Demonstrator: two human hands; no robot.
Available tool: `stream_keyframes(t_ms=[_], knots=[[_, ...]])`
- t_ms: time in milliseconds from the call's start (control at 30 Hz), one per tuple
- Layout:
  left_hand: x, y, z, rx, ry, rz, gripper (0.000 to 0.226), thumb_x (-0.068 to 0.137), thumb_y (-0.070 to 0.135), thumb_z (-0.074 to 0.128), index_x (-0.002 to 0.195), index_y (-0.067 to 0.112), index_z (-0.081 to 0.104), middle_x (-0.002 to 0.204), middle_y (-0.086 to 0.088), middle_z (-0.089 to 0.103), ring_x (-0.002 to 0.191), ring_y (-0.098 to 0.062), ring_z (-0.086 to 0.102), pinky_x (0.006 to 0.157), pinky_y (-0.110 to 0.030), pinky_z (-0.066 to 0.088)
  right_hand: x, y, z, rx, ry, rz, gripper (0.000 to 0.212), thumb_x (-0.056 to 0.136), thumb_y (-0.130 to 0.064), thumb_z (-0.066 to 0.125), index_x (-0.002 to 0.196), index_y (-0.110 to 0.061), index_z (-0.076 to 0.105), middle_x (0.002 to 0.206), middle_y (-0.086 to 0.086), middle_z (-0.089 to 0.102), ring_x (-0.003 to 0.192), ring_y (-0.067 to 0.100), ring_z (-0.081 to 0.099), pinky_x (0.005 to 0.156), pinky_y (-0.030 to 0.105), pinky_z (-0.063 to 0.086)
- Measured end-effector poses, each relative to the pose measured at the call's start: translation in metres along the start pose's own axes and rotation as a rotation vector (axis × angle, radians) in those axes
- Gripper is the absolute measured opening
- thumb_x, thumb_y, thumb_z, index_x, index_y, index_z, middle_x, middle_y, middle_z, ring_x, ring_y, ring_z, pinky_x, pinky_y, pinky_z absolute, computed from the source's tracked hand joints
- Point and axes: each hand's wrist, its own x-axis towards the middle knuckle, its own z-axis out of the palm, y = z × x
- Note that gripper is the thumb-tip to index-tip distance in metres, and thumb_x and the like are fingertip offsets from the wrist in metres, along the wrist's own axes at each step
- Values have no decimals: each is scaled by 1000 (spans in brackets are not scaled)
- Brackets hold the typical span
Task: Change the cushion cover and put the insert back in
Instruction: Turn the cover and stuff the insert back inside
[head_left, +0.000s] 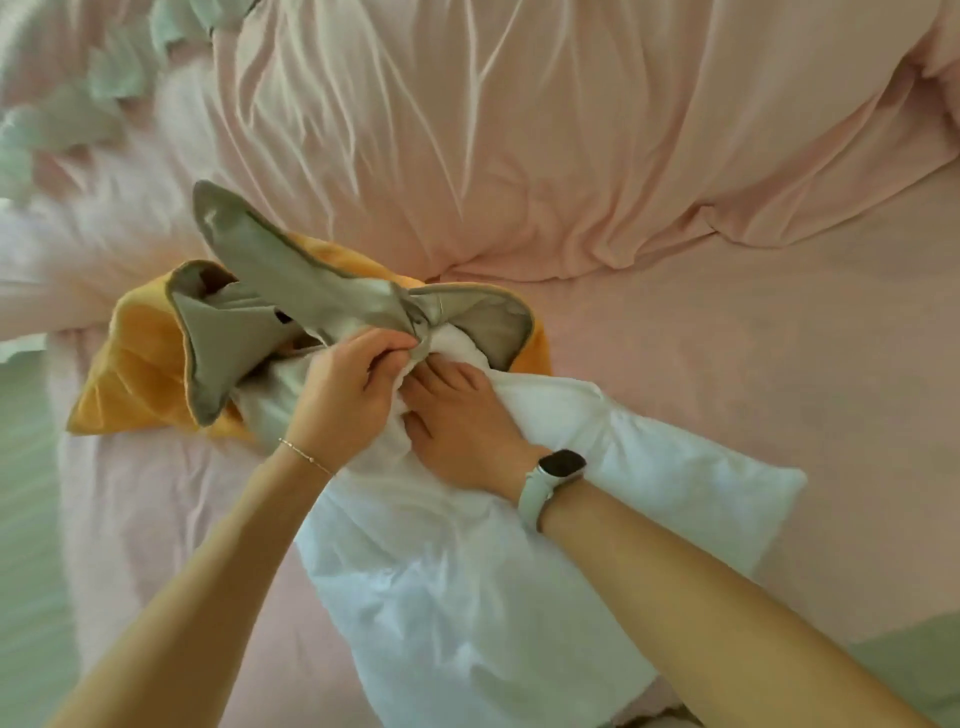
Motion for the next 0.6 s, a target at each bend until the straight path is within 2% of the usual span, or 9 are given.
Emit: stream_keyframes(t_ms=[33,100,167,267,300,367,433,500,600], knots=[[-9,-7,-2,15,-4,-14,21,83,6,50,90,-2,69,81,2,59,74,-8,52,68,-3,35,9,2,6,-18,-53,-18,57,83,-31,23,122,-4,55,123,12,57,120,30,44,100,41,26],[-22,-25,-6,-5,49,-137,15,88,1,52,90,-1,67,81,-2,61,66,-5,51,66,0,36,14,3,18,-93,-86,-63,56,85,-29,26,129,-5,50,131,12,52,126,29,41,104,41,28],[-29,-43,-14,-69,146,-276,14,90,-2,50,93,-1,63,81,-5,60,67,0,50,65,0,36,5,1,23,32,48,-55,58,84,-31,30,132,-5,49,134,14,50,126,29,42,106,39,30],[-33,-60,-24,-136,196,-330,12,90,0,51,94,0,62,74,8,56,66,11,51,64,-3,37,2,0,0,326,276,134,58,88,-41,35,136,-11,45,144,10,39,132,23,33,109,24,16],[-34,-60,-24,-143,176,-315,10,90,3,53,93,1,63,74,11,55,66,12,51,64,-5,38,7,1,-10,353,246,192,59,90,-44,37,140,-14,39,148,8,33,136,20,27,110,23,13],[-35,-55,-20,-150,150,-274,10,87,12,59,92,5,63,76,12,57,69,9,52,67,-5,38,18,4,-24,300,10,310,58,94,-47,41,145,-21,29,150,5,29,139,20,21,113,29,14],[-36,-50,-16,-118,178,-263,11,86,13,63,94,5,64,82,5,60,75,0,52,69,-1,36,20,-2,-28,229,-174,333,48,95,-44,42,139,-25,38,133,8,46,132,25,29,109,39,24],[-37,-51,-17,-120,245,-313,13,88,8,59,97,2,66,88,-2,62,79,-10,53,70,0,35,17,-15,-18,201,-184,248,36,95,-39,43,126,-22,52,106,9,50,121,26,39,102,39,32],[-42,-56,-30,-203,277,-359,16,89,4,56,101,3,66,87,0,62,78,1,53,74,-3,38,4,-47,1,152,-125,51,30,94,-30,41,103,-8,60,95,13,53,106,31,46,89,38,35]])
